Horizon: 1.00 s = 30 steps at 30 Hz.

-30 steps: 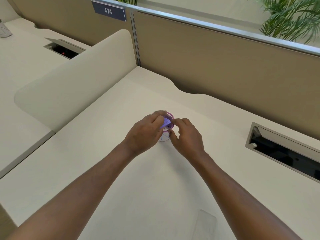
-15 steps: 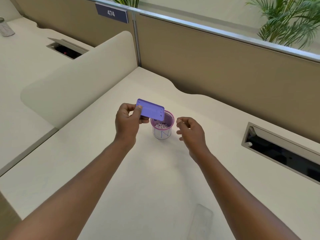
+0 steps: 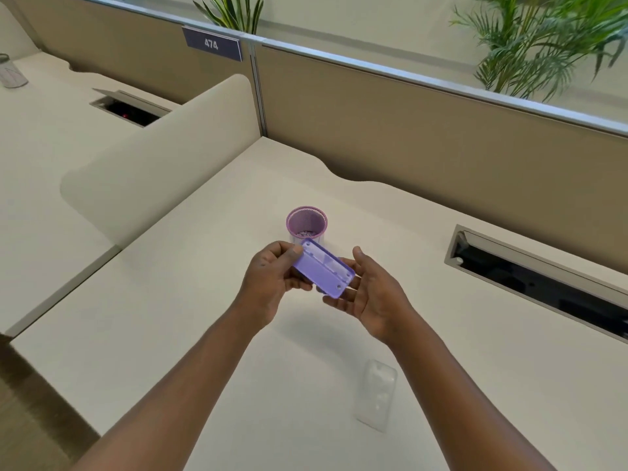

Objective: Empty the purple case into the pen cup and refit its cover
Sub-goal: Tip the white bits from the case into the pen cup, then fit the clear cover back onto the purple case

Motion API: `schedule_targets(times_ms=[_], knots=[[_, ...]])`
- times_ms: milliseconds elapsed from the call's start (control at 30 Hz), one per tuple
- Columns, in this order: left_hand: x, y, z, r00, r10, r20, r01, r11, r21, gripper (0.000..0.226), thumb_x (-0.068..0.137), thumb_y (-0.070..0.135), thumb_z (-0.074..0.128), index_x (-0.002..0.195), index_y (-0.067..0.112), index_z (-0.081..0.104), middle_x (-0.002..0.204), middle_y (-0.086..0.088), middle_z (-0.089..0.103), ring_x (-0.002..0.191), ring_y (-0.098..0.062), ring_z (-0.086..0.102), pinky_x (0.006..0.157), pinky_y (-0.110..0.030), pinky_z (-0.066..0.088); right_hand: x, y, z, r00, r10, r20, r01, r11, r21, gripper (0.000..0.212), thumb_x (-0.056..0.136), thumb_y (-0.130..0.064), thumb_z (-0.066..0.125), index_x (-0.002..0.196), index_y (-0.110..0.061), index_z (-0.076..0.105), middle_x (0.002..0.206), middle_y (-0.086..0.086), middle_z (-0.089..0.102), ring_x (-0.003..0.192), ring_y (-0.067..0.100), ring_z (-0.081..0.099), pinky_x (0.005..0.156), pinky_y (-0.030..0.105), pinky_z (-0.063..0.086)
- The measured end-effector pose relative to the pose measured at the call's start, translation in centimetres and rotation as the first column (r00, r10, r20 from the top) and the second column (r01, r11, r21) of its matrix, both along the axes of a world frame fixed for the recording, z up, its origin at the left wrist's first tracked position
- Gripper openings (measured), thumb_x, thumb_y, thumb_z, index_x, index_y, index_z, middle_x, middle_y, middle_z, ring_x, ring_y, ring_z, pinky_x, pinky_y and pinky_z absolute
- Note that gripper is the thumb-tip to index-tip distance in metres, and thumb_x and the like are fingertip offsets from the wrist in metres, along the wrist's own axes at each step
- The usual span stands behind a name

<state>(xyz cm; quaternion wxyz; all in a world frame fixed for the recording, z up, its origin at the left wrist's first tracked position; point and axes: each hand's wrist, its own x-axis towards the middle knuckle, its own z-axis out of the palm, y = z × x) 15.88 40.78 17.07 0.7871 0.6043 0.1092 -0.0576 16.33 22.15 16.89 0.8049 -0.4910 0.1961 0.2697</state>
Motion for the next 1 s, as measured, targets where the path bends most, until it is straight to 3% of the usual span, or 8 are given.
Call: schedule_targets(times_ms=[200,400,533,600,700,833,933,1000], knots=[[-3.4,-3.5,0.2,0.977,-0.212,-0.024,0.213,0.968,0.135,0.015,0.102,0.016,0.058,0.094,0.005,0.064,0.083,-0.019,0.070,0.059,-0.028,0.061,0.055,-0.032,0.055,-5.8,-3.2,0.5,0.996,0.086,-0.012,-0.083,0.985,0.151,0.058,0.091,-0.049,0.061,0.128,-0.005,0.065,0.122,0.027,0.071,0.109,0.048,0.069,0.079,0.044,0.062],[-5.5,-7.7,0.7,0.930,-0.367,-0.007,0.344,0.866,0.362,0.014,0.097,0.025,0.066,0.092,0.014,0.073,0.077,-0.002,0.072,0.057,-0.021,0.062,0.050,-0.027,0.049,-11.1,-7.5,-0.5,0.999,-0.024,-0.041,0.032,0.982,0.187,0.052,0.091,-0.044,0.062,0.126,-0.007,0.068,0.121,0.026,0.071,0.094,0.041,0.073,0.074,0.042,0.062],[-6.7,-10.2,-0.2,0.952,-0.305,-0.036,0.298,0.885,0.357,0.019,0.098,0.035,0.062,0.102,0.019,0.073,0.099,-0.007,0.075,0.063,-0.017,0.063,0.054,-0.030,0.050,-13.7,-10.1,-1.2,0.989,-0.131,-0.069,0.142,0.972,0.187,0.052,0.084,-0.043,0.068,0.120,-0.006,0.072,0.118,0.025,0.073,0.093,0.037,0.074,0.074,0.043,0.063],[-7.9,-11.5,-1.6,0.971,-0.224,-0.084,0.237,0.856,0.459,0.018,0.098,0.038,0.061,0.102,0.023,0.070,0.101,-0.005,0.073,0.068,-0.016,0.065,0.062,-0.032,0.051,-14.7,-11.5,-1.6,0.982,-0.173,-0.068,0.183,0.964,0.193,0.054,0.084,-0.042,0.068,0.123,-0.005,0.071,0.120,0.025,0.072,0.094,0.036,0.074,0.074,0.043,0.063],[-10.4,-13.4,-4.5,0.963,-0.206,-0.176,0.264,0.564,0.782,0.041,0.094,0.047,0.065,0.122,0.017,0.062,0.114,-0.003,0.065,0.101,-0.023,0.066,0.081,-0.033,0.049,-16.0,-13.1,-2.1,0.968,-0.243,-0.064,0.251,0.946,0.205,0.059,0.085,-0.040,0.067,0.130,-0.003,0.065,0.119,0.023,0.073,0.095,0.036,0.074,0.074,0.042,0.063],[-13.8,-16.4,-7.8,0.917,-0.241,-0.317,0.361,0.164,0.918,0.079,0.082,0.066,0.069,0.127,0.005,0.049,0.124,-0.012,0.051,0.115,-0.032,0.054,0.086,-0.041,0.051,-17.2,-14.8,-2.8,0.941,-0.331,-0.077,0.339,0.908,0.245,0.058,0.086,-0.037,0.066,0.133,-0.003,0.063,0.120,0.024,0.071,0.096,0.036,0.073,0.075,0.043,0.063],[-14.9,-17.8,-9.3,0.910,-0.228,-0.347,0.356,-0.004,0.935,0.086,0.079,0.070,0.069,0.129,0.005,0.045,0.125,-0.009,0.048,0.114,-0.027,0.051,0.085,-0.036,0.050,-17.7,-15.9,-3.3,0.928,-0.364,-0.079,0.372,0.893,0.254,0.054,0.089,-0.037,0.065,0.131,-0.003,0.064,0.122,0.024,0.070,0.098,0.036,0.072,0.079,0.044,0.063],[-15.0,-18.2,-9.7,0.917,-0.221,-0.332,0.334,-0.029,0.942,0.076,0.082,0.061,0.071,0.128,0.005,0.047,0.124,-0.008,0.047,0.114,-0.026,0.050,0.085,-0.034,0.049,-18.0,-16.4,-3.5,0.921,-0.381,-0.086,0.390,0.886,0.252,0.050,0.092,-0.036,0.063,0.130,-0.003,0.065,0.122,0.024,0.070,0.099,0.036,0.072,0.079,0.044,0.063]])
